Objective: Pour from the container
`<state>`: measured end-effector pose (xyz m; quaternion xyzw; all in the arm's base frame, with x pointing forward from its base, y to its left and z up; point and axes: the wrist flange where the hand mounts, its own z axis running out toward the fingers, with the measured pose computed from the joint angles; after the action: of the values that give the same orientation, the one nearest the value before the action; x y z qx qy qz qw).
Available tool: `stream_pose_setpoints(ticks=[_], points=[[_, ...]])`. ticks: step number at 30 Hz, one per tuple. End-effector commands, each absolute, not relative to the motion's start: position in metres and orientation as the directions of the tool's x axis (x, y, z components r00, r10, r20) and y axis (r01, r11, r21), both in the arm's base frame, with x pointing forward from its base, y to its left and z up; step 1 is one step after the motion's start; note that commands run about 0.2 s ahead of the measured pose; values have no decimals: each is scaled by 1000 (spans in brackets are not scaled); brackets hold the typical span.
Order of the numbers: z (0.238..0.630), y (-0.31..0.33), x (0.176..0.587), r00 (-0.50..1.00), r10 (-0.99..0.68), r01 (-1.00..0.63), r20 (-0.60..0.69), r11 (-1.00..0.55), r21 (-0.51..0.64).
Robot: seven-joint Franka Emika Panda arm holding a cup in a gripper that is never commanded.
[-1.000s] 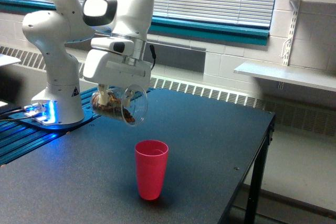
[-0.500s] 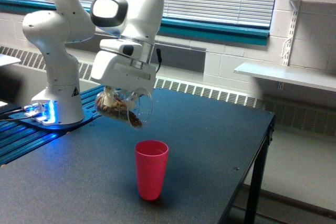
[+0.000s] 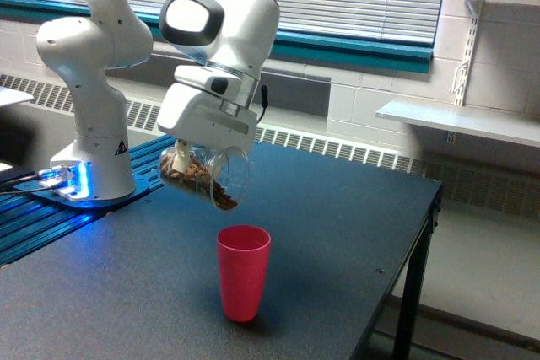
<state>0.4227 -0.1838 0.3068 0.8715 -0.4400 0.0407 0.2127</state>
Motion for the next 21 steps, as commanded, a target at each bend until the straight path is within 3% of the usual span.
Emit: stream_pose_setpoints(ticks=[1,21], points=[[308,-177,432,579,-766,-805,278,-482,346],[302,-173,445,567,-776,-800,276,-439,409]])
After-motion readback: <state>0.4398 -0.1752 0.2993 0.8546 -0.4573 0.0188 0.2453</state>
